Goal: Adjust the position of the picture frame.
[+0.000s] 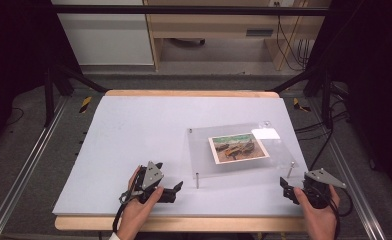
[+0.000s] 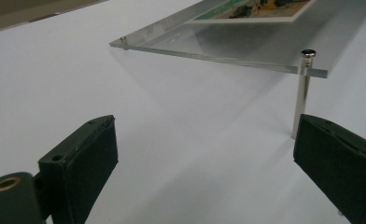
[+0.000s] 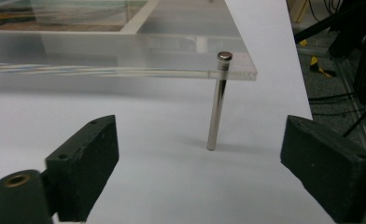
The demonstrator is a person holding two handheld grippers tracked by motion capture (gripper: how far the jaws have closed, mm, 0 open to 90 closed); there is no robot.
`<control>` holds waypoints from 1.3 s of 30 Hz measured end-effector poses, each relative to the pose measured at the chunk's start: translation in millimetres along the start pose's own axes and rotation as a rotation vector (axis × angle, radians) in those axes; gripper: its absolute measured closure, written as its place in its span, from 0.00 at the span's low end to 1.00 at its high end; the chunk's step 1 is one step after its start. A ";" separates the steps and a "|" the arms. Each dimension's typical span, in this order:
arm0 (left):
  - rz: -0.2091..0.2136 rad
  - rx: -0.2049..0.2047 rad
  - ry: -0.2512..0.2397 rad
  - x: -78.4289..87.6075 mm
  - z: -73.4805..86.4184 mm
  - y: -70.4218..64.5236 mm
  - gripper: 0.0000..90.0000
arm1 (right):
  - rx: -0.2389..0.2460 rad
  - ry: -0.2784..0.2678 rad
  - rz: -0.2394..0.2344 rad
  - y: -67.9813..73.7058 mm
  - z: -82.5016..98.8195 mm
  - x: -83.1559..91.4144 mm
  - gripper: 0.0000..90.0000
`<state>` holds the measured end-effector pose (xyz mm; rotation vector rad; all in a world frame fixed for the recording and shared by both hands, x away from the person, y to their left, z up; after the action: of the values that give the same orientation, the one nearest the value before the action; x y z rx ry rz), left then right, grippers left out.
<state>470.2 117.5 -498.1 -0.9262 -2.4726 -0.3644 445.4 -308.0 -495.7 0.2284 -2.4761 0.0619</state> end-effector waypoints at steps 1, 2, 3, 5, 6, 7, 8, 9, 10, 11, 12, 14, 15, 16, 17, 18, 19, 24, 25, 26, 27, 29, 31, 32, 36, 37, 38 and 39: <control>-0.012 -0.006 -0.004 -0.2 0.0 0.6 0.06 | 0.002 0.002 0.005 0.0 0.0 0.1 0.17; -0.012 -0.006 -0.004 -0.2 0.0 0.6 0.06 | 0.006 0.004 0.008 -0.1 0.4 -0.2 0.18; -0.028 -0.031 -0.008 -0.9 -0.1 1.6 0.06 | 0.017 0.001 0.010 -0.2 0.7 -0.6 0.19; -0.038 -0.043 -0.012 -2.3 0.5 1.8 0.06 | 0.028 -0.001 0.021 -0.8 1.3 -1.5 0.19; -0.038 -0.043 -0.012 -2.3 0.5 1.8 0.06 | 0.028 -0.001 0.021 -0.8 1.3 -1.5 0.19; -0.027 -0.032 -0.005 -2.9 1.9 0.6 0.06 | 0.041 -0.027 0.037 -1.3 1.3 -1.1 0.19; -0.018 -0.026 -0.003 -3.1 2.4 -0.4 0.06 | 0.050 -0.041 0.044 -1.5 0.9 -0.2 0.19; -0.009 -0.021 -0.004 -3.0 3.2 -1.6 0.06 | 0.055 -0.050 0.050 -1.4 0.6 0.0 0.20; -0.009 -0.021 -0.004 -3.0 3.2 -1.6 0.06 | 0.055 -0.050 0.050 -1.4 0.6 0.0 0.20; -0.008 -0.018 -0.007 -3.2 3.5 -2.4 0.06 | 0.063 -0.053 0.055 -1.8 0.9 0.2 0.21; 0.000 -0.016 -0.006 -3.2 3.9 -3.9 0.06 | 0.054 -0.052 0.050 -2.0 1.8 -0.7 0.22; 0.002 -0.012 -0.010 -3.1 3.5 -4.5 0.06 | 0.050 -0.051 0.045 -2.4 2.5 -1.3 0.23; 0.008 -0.009 -0.020 -3.1 2.5 -5.7 0.06 | 0.057 -0.059 0.053 -3.6 2.6 -2.5 0.26; 0.008 -0.009 -0.020 -3.1 2.5 -5.7 0.06 | 0.056 -0.064 0.053 -4.0 2.6 -2.8 0.27; 0.017 -0.006 -0.025 -3.0 1.9 -6.4 0.05 | 0.054 -0.068 0.052 -4.7 2.4 -3.3 0.29; 0.021 -0.003 -0.030 -2.9 1.4 -6.8 0.05 | 0.053 -0.070 0.048 -5.1 2.5 -3.8 0.30; 0.025 0.001 -0.036 -2.7 0.8 -7.3 0.05 | 0.049 -0.072 0.042 -5.5 2.7 -4.5 0.32; 0.069 0.016 -0.056 -2.4 -1.8 -12.4 0.05 | 0.049 -0.061 0.023 -7.2 3.9 -8.0 0.39; 0.079 0.014 -0.056 -2.8 -2.2 -14.1 0.05 | 0.048 -0.060 0.023 -7.5 3.8 -9.1 0.40; 0.079 0.014 -0.056 -2.8 -2.2 -14.1 0.05 | 0.048 -0.060 0.023 -7.5 3.8 -9.1 0.40; 0.088 0.005 -0.050 -3.2 -2.7 -17.8 0.05 | 0.049 -0.057 0.018 -8.5 3.2 -11.9 0.42; 0.095 -0.005 -0.048 -3.5 -3.9 -21.4 0.05 | 0.046 -0.048 0.006 -9.3 2.2 -15.4 0.42; 0.110 -0.002 -0.044 -3.1 -5.1 -24.8 0.05 | 0.050 -0.050 0.000 -11.5 -0.8 -20.3 0.48; 0.110 -0.002 -0.044 -3.1 -5.1 -24.8 0.06 | 0.050 -0.050 0.000 -11.5 -0.8 -20.3 0.48; 0.130 -0.009 -0.037 -2.1 -7.2 -31.2 0.06 | 0.046 -0.040 -0.011 -16.3 -5.9 -31.7 0.61; 0.131 -0.015 -0.039 -1.5 -8.0 -32.7 0.06 | 0.046 -0.042 -0.026 -16.5 -6.9 -35.8 0.72; 0.134 -0.016 -0.042 -1.3 -8.7 -34.2 0.06 | 0.046 -0.042 -0.026 -16.5 -6.9 -35.8 0.72; 0.138 -0.017 -0.042 -1.0 -9.2 -35.6 0.07 | 0.051 -0.055 -0.045 -15.5 -9.2 -37.2 0.79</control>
<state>450.0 87.1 -493.6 -1.1149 -2.4302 -0.3231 482.7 -316.8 -511.3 0.3111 -2.5251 0.1004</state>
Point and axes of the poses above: each handheld gripper's, and its own axes: x roughly backward along the jaws, z roughly out of its underside, y roughly to its left, the point moved 6 cm from there along -x, roughly forward along the jaws, and after that the axes turned 4 degrees about y, right-handed, at the moved point
